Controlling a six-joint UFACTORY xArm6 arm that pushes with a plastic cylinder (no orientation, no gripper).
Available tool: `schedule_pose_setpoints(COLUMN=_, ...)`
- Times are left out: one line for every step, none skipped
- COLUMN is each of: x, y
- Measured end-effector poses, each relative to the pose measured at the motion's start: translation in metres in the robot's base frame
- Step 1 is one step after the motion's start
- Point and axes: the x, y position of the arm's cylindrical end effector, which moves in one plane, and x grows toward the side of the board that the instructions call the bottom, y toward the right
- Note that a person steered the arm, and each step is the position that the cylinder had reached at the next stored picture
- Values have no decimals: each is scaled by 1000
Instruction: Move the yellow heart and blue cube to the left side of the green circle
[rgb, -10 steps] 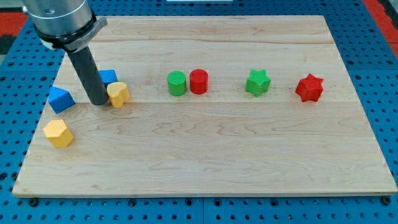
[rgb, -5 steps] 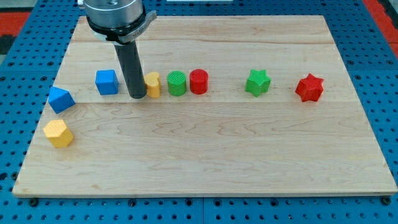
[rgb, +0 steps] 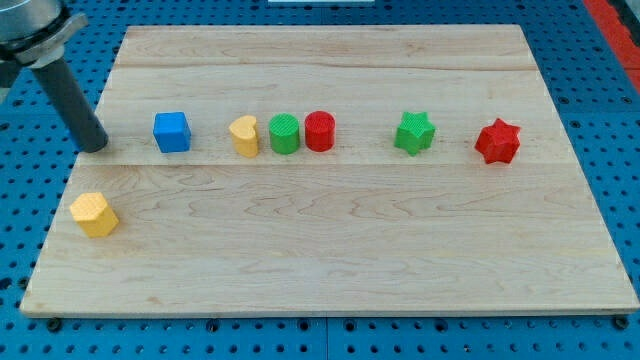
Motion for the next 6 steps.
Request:
schedule_pose_setpoints(x=-5, y=19)
schedule_pose_setpoints(x=-6, y=49)
schedule_pose_setpoints(x=-20, y=42)
schedule_pose_setpoints(x=-21, y=65)
schedule_pose_setpoints(x=-21, y=90)
schedule_pose_setpoints(x=-13, y=88)
